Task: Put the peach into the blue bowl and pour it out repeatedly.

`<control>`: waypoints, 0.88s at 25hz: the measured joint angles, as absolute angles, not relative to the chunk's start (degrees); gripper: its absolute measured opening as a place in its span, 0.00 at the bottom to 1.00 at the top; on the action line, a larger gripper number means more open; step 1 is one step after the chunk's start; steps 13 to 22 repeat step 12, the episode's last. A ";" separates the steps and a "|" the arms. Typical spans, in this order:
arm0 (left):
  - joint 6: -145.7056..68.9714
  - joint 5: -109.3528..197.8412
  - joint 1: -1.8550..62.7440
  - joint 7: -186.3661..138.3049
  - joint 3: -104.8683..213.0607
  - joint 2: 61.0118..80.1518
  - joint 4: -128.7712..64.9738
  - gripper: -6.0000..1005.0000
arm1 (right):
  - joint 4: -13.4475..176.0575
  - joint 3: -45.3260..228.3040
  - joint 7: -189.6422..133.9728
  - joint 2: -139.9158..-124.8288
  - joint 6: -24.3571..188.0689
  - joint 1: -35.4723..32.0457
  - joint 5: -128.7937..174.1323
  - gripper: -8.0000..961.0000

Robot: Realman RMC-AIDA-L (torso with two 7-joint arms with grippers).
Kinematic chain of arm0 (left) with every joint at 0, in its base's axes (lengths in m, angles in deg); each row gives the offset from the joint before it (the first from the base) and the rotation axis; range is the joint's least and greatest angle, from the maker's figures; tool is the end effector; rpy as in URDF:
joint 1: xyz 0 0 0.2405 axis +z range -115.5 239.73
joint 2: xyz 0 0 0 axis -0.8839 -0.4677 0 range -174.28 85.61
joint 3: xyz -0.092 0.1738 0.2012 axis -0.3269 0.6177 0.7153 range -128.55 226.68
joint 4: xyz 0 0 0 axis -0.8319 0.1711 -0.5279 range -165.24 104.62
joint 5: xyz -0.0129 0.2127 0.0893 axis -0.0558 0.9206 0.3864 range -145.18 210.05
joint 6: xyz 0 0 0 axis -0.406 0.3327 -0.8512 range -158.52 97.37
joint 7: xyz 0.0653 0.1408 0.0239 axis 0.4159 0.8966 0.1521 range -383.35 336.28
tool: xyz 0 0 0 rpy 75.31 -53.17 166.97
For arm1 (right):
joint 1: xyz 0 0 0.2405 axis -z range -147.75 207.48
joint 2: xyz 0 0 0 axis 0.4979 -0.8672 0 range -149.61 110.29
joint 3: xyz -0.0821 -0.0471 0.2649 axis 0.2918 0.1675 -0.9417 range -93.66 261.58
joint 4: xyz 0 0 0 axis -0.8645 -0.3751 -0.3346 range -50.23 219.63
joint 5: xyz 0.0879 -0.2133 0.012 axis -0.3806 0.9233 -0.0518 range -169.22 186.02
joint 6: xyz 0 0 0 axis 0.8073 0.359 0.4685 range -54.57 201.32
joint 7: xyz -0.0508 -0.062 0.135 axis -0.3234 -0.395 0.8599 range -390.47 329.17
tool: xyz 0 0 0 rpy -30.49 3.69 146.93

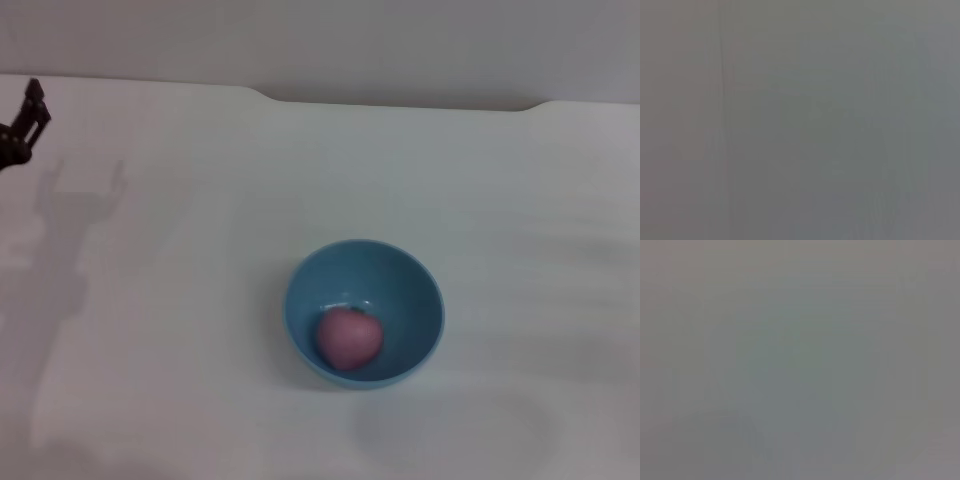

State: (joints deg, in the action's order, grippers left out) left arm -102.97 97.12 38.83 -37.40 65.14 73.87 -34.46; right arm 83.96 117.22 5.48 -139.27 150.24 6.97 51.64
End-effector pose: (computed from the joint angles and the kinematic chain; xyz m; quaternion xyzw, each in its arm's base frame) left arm -0.4070 0.3420 0.0165 -0.6657 -0.2120 -0.2702 0.6625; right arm 0.3967 0.3310 0.0040 -0.5763 0.3490 0.4381 0.5951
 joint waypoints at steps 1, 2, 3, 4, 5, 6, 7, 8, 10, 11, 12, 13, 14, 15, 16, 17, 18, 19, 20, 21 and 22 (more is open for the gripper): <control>-101.74 97.12 38.71 -36.73 65.13 73.89 -33.66 0.81 | 90.83 115.99 -10.17 -139.28 154.39 4.53 45.86 0.53; -101.53 97.13 38.70 -36.64 65.12 73.90 -33.47 0.81 | 93.13 115.18 -14.69 -139.28 155.91 3.81 44.64 0.53; -101.53 97.13 38.70 -36.64 65.12 73.90 -33.47 0.81 | 95.33 114.24 -19.72 -139.29 157.68 3.13 43.63 0.53; -101.38 97.16 38.73 -36.59 65.12 73.93 -33.33 0.81 | 97.30 113.02 -24.19 -139.29 159.51 2.49 43.17 0.53; -101.31 97.21 38.80 -36.53 65.12 73.99 -33.12 0.81 | 97.30 113.02 -24.19 -139.29 159.51 2.49 43.17 0.53; -101.30 97.20 38.86 -36.50 65.12 74.01 -32.83 0.81 | 98.09 112.22 -26.74 -139.28 160.44 2.23 43.19 0.53; -101.30 97.19 38.92 -36.45 65.12 74.03 -32.41 0.81 | 98.59 111.74 -28.49 -139.29 161.12 2.06 43.26 0.53; -101.29 97.15 38.97 -36.43 65.12 74.03 -32.11 0.81 | 98.74 111.55 -29.07 -139.28 161.48 2.00 43.29 0.53; -101.28 97.04 39.06 -36.38 65.12 74.05 -31.76 0.81 | 98.84 111.50 -28.61 -139.26 161.58 1.93 43.36 0.53; -101.28 97.03 39.12 -36.36 65.12 74.10 -31.70 0.81 | 98.85 111.49 -28.29 -139.23 161.56 1.91 43.37 0.53; -101.28 97.02 39.12 -36.35 65.11 74.12 -31.51 0.81 | 98.86 111.48 -27.99 -139.21 161.48 1.91 43.37 0.53; -101.28 97.02 39.12 -36.35 65.11 74.12 -31.51 0.81 | 98.86 111.48 -27.99 -139.21 161.48 1.91 43.37 0.53; -101.28 97.02 39.12 -36.35 65.11 74.12 -31.51 0.81 | 98.86 111.48 -27.99 -139.21 161.48 1.91 43.37 0.53; -101.28 97.02 39.12 -36.35 65.11 74.12 -31.51 0.81 | 98.86 111.48 -27.99 -139.21 161.48 1.91 43.37 0.53; -101.28 97.02 39.12 -36.35 65.11 74.12 -31.51 0.81 | 98.86 111.48 -27.99 -139.21 161.48 1.91 43.37 0.53; -101.28 97.02 39.12 -36.35 65.11 74.12 -31.51 0.81 | 98.86 111.48 -27.99 -139.21 161.48 1.91 43.37 0.53; -101.28 97.02 39.12 -36.35 65.11 74.12 -31.51 0.81 | 98.86 111.48 -27.99 -139.21 161.48 1.91 43.37 0.53; -101.28 97.02 39.12 -36.35 65.11 74.12 -31.51 0.81 | 98.86 111.48 -27.99 -139.21 161.48 1.91 43.37 0.53; -101.28 97.02 39.12 -36.35 65.11 74.12 -31.51 0.81 | 98.86 111.48 -27.99 -139.21 161.48 1.91 43.37 0.53; -101.28 97.02 39.12 -36.35 65.11 74.12 -31.51 0.81 | 98.86 111.48 -27.99 -139.21 161.48 1.91 43.37 0.53; -101.28 97.02 39.12 -36.35 65.11 74.12 -31.51 0.81 | 98.86 111.48 -27.99 -139.21 161.48 1.91 43.37 0.53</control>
